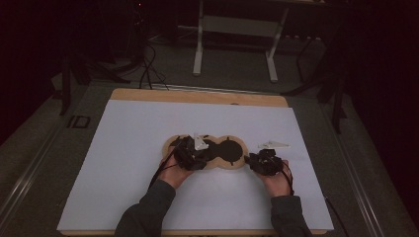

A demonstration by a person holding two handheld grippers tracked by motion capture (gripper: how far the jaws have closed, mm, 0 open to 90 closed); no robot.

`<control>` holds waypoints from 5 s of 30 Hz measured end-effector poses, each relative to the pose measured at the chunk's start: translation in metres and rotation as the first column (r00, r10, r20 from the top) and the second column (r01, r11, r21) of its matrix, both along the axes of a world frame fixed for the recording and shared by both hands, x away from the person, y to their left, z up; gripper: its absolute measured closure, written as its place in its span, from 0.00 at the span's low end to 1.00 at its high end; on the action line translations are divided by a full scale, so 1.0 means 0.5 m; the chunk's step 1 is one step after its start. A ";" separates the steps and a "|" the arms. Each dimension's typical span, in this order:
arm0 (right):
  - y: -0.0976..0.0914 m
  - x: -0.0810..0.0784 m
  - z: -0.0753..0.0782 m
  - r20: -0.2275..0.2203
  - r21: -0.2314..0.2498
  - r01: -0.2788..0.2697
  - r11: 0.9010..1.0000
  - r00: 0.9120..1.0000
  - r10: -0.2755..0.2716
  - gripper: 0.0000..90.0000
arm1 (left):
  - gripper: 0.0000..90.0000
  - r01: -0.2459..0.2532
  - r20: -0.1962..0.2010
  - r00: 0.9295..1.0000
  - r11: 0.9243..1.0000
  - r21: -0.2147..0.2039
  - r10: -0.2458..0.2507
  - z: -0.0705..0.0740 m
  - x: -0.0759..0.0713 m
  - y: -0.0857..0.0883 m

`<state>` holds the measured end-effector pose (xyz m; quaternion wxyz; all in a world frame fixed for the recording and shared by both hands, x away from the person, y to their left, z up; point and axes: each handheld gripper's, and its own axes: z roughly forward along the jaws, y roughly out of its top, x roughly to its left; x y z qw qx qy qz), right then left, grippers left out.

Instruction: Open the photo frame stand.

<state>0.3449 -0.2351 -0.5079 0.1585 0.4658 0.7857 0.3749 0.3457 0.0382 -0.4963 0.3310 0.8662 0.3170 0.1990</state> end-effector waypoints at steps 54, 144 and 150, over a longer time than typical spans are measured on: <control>-0.008 -0.006 0.019 0.013 0.028 -0.008 1.000 1.000 0.008 0.72 | 0.85 0.116 0.081 0.987 0.969 0.218 -0.136 0.034 0.045 -0.044; 0.044 0.086 0.026 -0.306 0.411 0.132 0.902 0.952 0.001 0.46 | 0.83 0.087 0.105 0.990 0.995 0.040 -0.091 0.068 -0.031 -0.028; 0.044 0.086 0.026 -0.303 0.436 0.134 0.890 0.953 0.005 0.49 | 0.78 0.091 0.076 0.993 0.996 0.006 -0.091 0.072 -0.030 -0.021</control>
